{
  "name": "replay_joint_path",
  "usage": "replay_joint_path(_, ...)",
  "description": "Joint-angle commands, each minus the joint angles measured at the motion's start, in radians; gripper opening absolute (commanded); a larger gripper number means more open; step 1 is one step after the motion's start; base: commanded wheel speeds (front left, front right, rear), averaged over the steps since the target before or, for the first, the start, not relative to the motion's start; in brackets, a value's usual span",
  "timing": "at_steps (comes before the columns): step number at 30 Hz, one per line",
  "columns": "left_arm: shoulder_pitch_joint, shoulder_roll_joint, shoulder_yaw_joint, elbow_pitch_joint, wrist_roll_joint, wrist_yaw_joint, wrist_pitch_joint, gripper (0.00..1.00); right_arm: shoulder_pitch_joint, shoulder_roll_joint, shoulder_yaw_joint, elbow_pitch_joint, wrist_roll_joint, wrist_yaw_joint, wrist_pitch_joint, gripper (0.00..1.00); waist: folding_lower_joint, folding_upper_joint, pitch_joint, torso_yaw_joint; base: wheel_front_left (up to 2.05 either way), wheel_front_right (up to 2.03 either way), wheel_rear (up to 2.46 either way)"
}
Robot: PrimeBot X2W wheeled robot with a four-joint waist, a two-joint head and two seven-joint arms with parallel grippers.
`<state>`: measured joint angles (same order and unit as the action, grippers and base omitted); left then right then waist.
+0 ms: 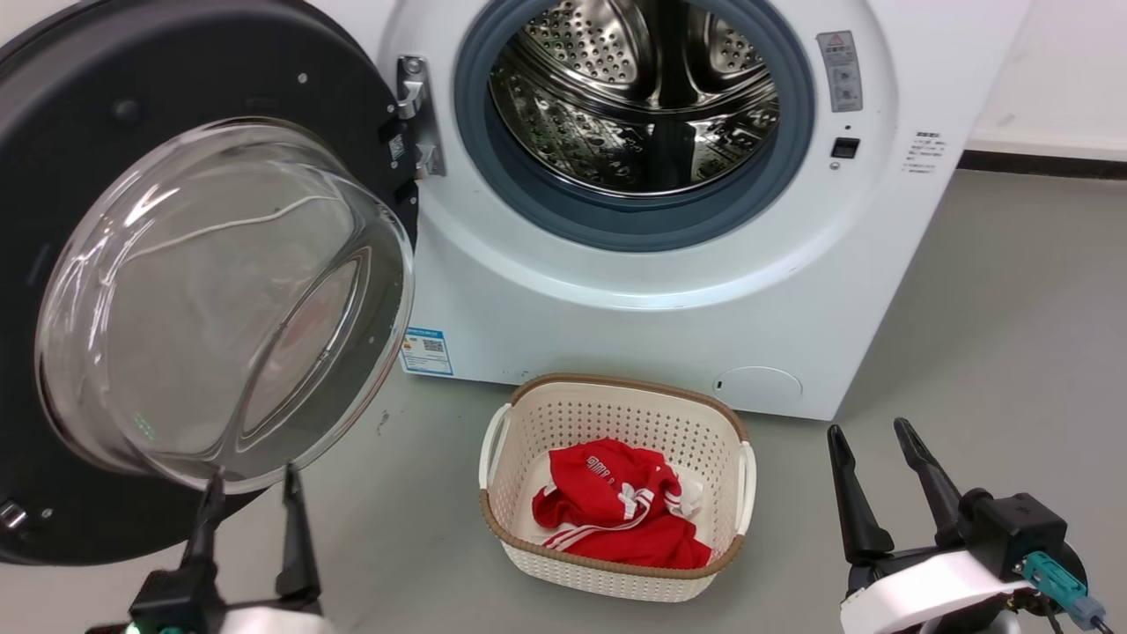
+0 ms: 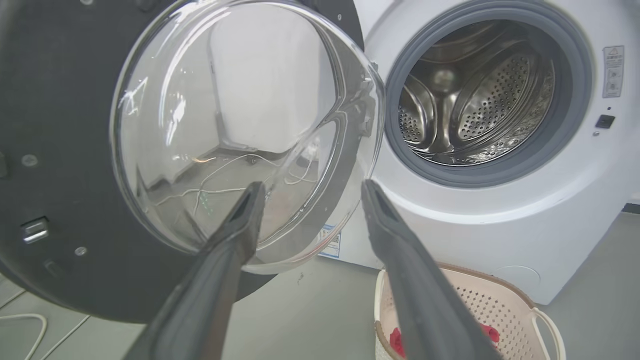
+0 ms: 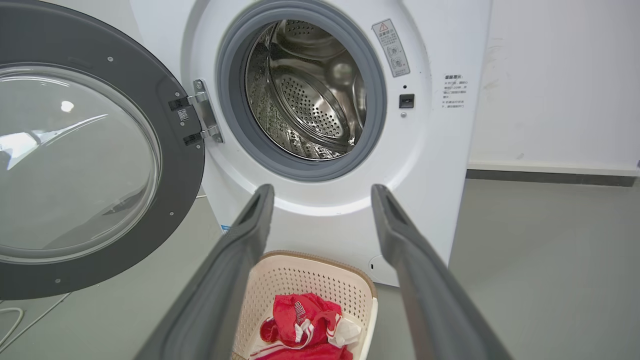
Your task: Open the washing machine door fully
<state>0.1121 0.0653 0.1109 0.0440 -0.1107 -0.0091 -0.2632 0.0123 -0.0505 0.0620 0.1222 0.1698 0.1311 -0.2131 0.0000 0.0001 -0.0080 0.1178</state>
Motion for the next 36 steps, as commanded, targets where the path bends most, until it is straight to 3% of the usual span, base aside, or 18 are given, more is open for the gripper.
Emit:
replay_joint_path(1,-0.03,-0.002,-0.012,-0.004,0.009,-0.008,-0.002,1.0,0.011,0.001,-0.001,-0.011,-0.009,-0.001,0.002,1.0,0.0,-0.0001,0.001,-0.013,0.0,0.0,0.0)
replay_joint_path(9,-0.127,0.0,-0.08,0.008,0.045,-0.047,-0.002,1.0,-0.001,0.001,-0.03,-0.062,-0.046,-0.001,0.017,1.0,0.0,-0.0001,0.011,-0.082,0.0,0.0,0.0)
replay_joint_path(16,-0.137,-0.002,-0.1,0.019,0.058,-0.05,-0.002,1.0,0.006,0.001,-0.04,-0.089,-0.054,-0.001,0.034,1.0,0.0,-0.0001,0.018,-0.13,0.0,0.0,0.0)
replay_joint_path(36,-0.138,-0.008,-0.109,0.034,0.053,-0.053,-0.002,1.0,-0.017,0.001,-0.031,-0.044,-0.032,-0.001,0.02,1.0,0.0,-0.0001,0.035,-0.134,0.0,0.0,0.0)
